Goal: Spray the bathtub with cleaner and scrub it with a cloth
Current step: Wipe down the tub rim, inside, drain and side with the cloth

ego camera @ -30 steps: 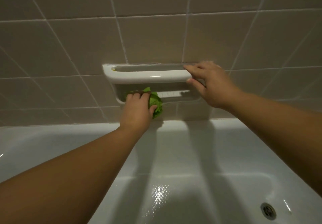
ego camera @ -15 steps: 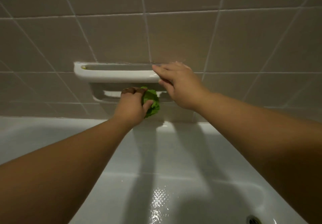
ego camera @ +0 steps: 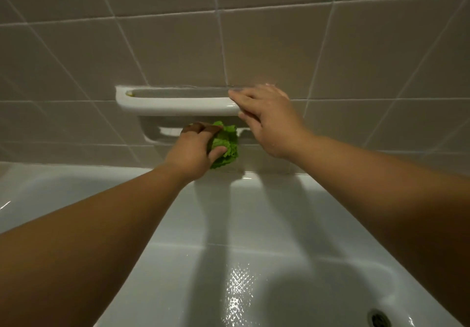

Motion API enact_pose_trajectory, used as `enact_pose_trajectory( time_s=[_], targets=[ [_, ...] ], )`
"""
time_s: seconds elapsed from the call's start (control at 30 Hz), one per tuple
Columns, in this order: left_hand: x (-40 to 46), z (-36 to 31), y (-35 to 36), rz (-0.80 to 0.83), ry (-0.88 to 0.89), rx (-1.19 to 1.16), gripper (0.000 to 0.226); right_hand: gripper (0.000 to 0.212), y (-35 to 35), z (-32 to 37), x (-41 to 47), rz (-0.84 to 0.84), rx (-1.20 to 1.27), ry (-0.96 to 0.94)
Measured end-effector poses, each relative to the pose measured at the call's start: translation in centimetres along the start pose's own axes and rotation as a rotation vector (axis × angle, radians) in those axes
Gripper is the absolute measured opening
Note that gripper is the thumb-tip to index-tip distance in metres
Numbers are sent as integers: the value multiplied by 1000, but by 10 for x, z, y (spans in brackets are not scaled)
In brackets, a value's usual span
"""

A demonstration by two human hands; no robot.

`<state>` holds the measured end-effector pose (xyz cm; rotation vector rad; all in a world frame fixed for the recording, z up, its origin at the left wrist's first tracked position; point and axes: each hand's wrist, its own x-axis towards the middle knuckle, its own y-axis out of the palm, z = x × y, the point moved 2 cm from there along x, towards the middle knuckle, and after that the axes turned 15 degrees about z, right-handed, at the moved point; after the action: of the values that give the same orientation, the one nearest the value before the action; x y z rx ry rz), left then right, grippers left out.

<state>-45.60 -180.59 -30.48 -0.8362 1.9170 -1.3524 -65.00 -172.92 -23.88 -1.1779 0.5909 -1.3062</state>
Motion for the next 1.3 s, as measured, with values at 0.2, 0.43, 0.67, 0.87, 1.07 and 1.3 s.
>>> enact_pose_trajectory(
  time_s=[0.2,0.43,0.67,0.87,1.07,1.3],
  targets=[
    [2,-12,6,8,212,-50,69,43,-1,3,0,3,-20,34],
    [-5,15,-5,-45,42,-73,55,44,-18,12,-3,102,49,62],
    [-50,-19,64,-222,397,-55,48,22,-12,-36,-105,-299,23,242],
    [-26,9,122,-166,-42,-224,48,34,58,-135,-197,209,19,783],
    [-2,-17,181,-224,-151,-273,49,46,104,-175,-227,374,-103,912],
    [28,-101,210,-150,207,-166,56,50,115,-168,-227,312,-156,918]
  ],
)
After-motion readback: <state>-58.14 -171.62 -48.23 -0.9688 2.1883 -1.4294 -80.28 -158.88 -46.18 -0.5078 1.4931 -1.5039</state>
